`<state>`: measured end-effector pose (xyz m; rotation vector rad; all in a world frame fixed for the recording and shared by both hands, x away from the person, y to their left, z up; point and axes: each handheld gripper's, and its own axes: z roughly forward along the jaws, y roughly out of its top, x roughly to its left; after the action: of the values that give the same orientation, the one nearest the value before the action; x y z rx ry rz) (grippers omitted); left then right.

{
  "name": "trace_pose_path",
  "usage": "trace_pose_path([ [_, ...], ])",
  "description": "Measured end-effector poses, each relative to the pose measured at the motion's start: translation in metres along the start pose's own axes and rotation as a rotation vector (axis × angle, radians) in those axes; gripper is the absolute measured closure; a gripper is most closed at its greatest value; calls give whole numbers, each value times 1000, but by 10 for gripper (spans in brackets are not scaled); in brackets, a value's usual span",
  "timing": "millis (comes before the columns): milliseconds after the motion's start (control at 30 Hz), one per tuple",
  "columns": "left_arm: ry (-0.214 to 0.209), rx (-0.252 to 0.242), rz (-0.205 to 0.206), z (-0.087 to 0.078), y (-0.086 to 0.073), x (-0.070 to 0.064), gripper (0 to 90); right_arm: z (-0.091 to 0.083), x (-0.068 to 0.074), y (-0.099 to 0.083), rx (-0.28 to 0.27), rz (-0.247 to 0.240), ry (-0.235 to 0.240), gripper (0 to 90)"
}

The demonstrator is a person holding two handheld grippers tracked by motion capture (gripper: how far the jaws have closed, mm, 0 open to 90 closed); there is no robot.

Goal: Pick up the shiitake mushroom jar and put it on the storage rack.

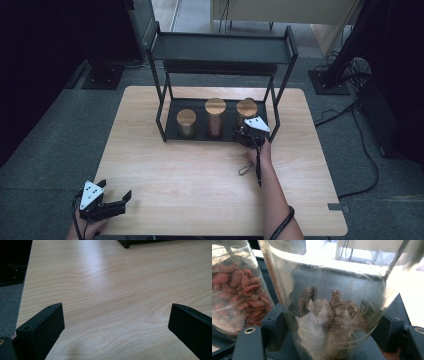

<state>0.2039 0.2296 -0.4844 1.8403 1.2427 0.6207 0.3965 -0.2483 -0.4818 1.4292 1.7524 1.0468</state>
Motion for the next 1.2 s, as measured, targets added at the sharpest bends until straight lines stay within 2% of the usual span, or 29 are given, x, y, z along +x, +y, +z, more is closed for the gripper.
trace_pose_path([
  [33, 0, 0, 0, 0, 0, 0, 6, 1, 0, -1, 14, -12, 2, 224],
  [100, -1, -5, 0, 0, 0, 0, 6, 1, -1, -7, 27, -33, 36, 168],
  [200, -3, -6, -5, 0, 0, 1, 6, -4, -4, -8, 25, -6, 92, 46],
  [300, -6, -7, -5, 0, 0, 1, 6, -9, -4, -12, 47, -13, 107, 11],
  [433, -4, -7, 3, 0, 0, 0, 6, -19, -3, -18, 27, -33, 132, 0],
  [667, -5, -4, 3, 0, 0, 0, 6, -36, -1, -27, 39, -62, 176, 0],
  [1200, -6, 0, 12, 0, 0, -1, 6, -66, 1, -42, 3, -107, 177, 0],
])
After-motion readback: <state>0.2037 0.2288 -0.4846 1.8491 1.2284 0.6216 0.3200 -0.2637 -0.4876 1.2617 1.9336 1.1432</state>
